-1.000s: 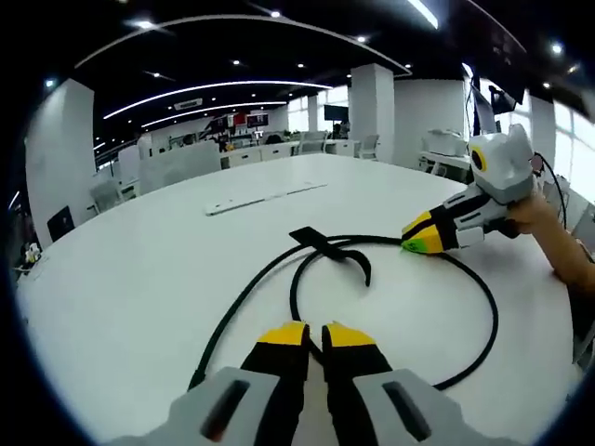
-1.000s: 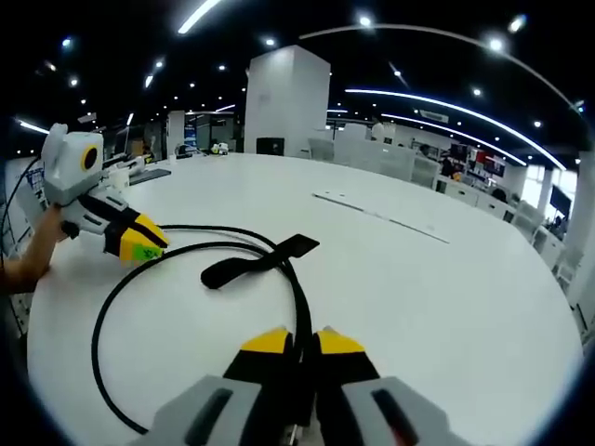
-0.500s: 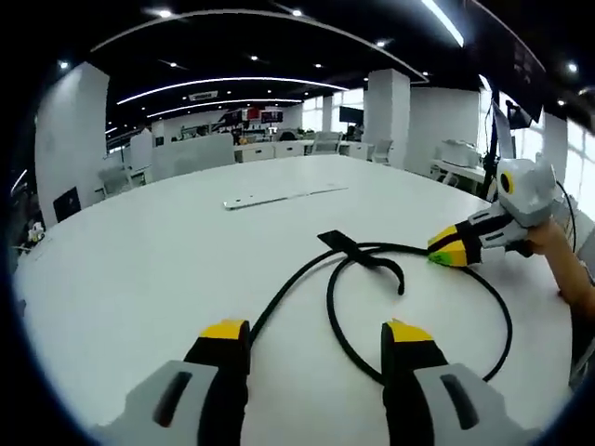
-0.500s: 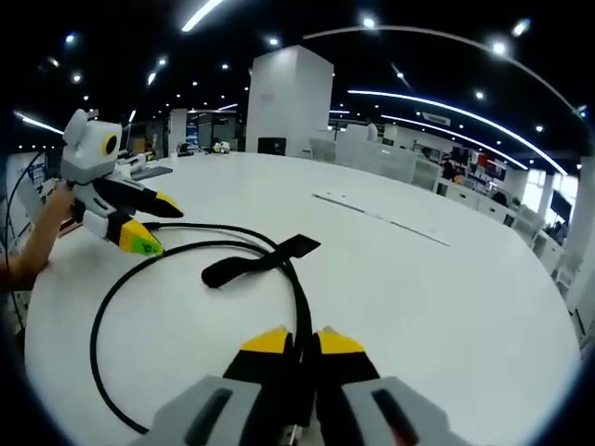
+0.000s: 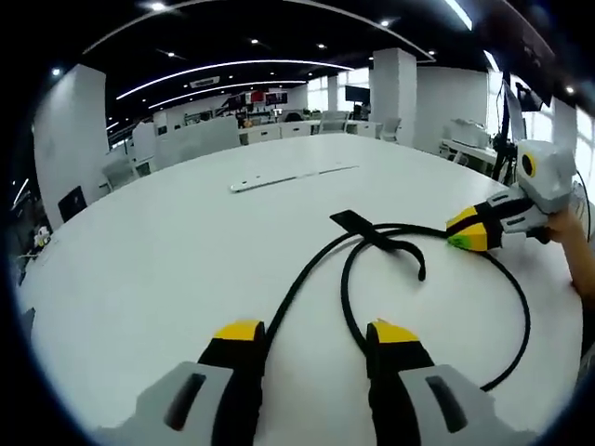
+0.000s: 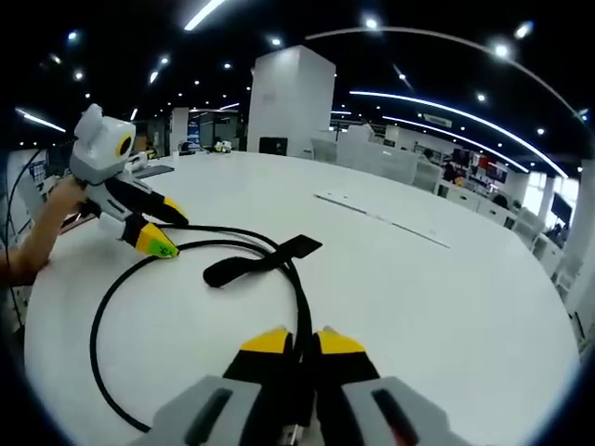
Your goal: Find the charging cable on the desk, coil it up and secure with Velcro.
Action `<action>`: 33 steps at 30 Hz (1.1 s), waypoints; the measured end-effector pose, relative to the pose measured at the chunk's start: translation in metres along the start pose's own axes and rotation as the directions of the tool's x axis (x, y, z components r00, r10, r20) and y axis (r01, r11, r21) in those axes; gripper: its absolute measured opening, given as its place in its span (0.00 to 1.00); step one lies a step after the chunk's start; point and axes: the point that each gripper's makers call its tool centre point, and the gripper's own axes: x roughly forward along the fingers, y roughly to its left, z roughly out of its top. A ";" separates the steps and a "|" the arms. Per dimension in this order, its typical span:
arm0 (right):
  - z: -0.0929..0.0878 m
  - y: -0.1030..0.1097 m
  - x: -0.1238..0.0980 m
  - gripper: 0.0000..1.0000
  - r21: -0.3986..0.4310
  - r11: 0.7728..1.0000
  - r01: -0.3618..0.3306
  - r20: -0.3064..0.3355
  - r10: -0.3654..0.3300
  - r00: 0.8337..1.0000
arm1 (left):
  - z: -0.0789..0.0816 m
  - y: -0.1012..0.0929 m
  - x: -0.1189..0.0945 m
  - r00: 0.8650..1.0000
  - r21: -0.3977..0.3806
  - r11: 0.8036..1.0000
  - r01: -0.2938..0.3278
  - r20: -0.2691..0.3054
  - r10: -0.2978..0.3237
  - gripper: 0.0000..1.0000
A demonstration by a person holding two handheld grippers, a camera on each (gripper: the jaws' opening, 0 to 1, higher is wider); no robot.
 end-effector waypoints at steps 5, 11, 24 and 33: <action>0.001 0.001 0.000 0.11 -0.002 1.000 -0.005 0.000 0.005 1.000 | -0.003 -0.003 -0.004 1.000 0.002 1.000 -0.008 -0.017 0.008 0.37; 0.001 0.003 0.000 0.13 0.001 1.000 -0.017 0.002 0.017 1.000 | -0.005 -0.008 -0.008 0.999 0.009 0.999 -0.037 -0.030 0.037 0.21; 0.003 0.006 0.000 0.13 -0.012 1.000 -0.012 0.002 0.012 1.000 | -0.008 -0.016 -0.015 0.994 0.080 0.992 -0.097 -0.050 0.101 0.10; 0.002 0.011 -0.003 0.14 -0.037 0.999 -0.037 -0.010 0.037 0.999 | -0.012 -0.018 -0.025 0.995 0.076 0.994 -0.084 -0.049 0.088 0.10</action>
